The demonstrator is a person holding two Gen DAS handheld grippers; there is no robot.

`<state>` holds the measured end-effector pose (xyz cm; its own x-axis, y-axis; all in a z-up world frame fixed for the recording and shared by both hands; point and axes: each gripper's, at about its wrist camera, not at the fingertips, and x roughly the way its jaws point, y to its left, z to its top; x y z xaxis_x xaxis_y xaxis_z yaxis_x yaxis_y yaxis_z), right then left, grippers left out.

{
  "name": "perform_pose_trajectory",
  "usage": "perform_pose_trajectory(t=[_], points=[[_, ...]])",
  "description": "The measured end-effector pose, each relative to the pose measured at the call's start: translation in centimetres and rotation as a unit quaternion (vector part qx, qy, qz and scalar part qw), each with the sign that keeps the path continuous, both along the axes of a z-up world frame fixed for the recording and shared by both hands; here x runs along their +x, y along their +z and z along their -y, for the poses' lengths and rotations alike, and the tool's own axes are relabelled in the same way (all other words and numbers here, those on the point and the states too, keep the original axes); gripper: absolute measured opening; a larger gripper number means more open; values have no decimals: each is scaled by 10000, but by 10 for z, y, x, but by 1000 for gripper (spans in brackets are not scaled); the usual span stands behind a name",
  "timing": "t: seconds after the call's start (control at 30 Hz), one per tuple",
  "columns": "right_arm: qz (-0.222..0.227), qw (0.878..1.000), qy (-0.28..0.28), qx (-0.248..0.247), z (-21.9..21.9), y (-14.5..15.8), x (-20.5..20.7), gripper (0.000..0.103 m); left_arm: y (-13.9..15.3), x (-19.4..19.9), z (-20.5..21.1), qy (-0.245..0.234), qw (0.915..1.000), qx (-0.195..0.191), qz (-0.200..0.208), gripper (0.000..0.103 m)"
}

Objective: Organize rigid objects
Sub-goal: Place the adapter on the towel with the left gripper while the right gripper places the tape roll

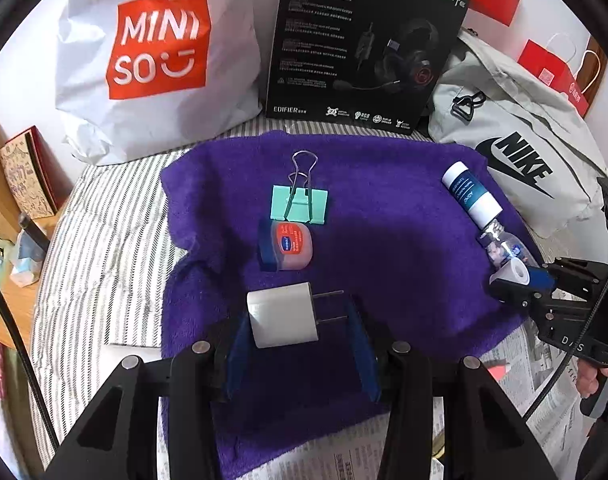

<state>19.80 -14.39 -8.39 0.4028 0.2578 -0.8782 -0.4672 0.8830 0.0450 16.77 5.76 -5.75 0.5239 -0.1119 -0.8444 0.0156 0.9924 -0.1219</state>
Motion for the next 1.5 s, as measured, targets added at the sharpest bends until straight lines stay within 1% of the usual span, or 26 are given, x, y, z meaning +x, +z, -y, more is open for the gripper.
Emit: perform_pose_trajectory(t=[0.17,0.33,0.43,0.57,1.0,1.07,1.13,1.17,1.2,1.27,1.33,1.37,1.4,1.43,1.5], points=[[-53,9999,79,-128,-7,-8,3,28,-11,10,1,-64,9998,126,-116,43],[-64,9999,63,-69,-8,-12,7,28,-17,17,3,-135,9994,263,-176,43],[5,9999,92,-119,-10,-13,7,28,-21,23,7,-212,9987,400,-239,43],[39,9999,103,-131,-11,-13,7,28,-22,26,14,-267,9974,629,-221,43],[35,9999,150,-65,-9,-14,6,30,-21,23,14,-294,9972,659,-202,44],[16,9998,186,-57,-9,-13,7,31,-21,21,15,-283,9971,660,-240,46],[-40,9998,179,-23,-8,-12,8,32,-21,18,16,-304,9971,649,-274,53],[-87,9998,160,3,-7,-12,9,33,-21,16,18,-347,9968,663,-280,55],[-129,9998,133,36,-6,-11,9,37,-21,13,20,-379,9965,695,-273,58],[-220,9997,80,99,-4,-10,8,45,-20,8,23,-338,9964,740,-235,59],[-168,9998,12,78,-3,-6,4,45,-14,1,23,-232,9969,745,-127,59],[-100,9999,-18,49,-1,-1,-1,49,-8,-5,23,-188,9974,696,-47,60],[-15,10000,-36,-1,0,4,-7,54,-1,-13,24,-171,9978,635,48,64],[69,10000,-51,-40,1,9,-12,57,5,-21,25,-179,9978,628,123,73],[350,9994,-83,-15,8,24,-29,70,15,-37,27,-165,9968,730,284,83]])
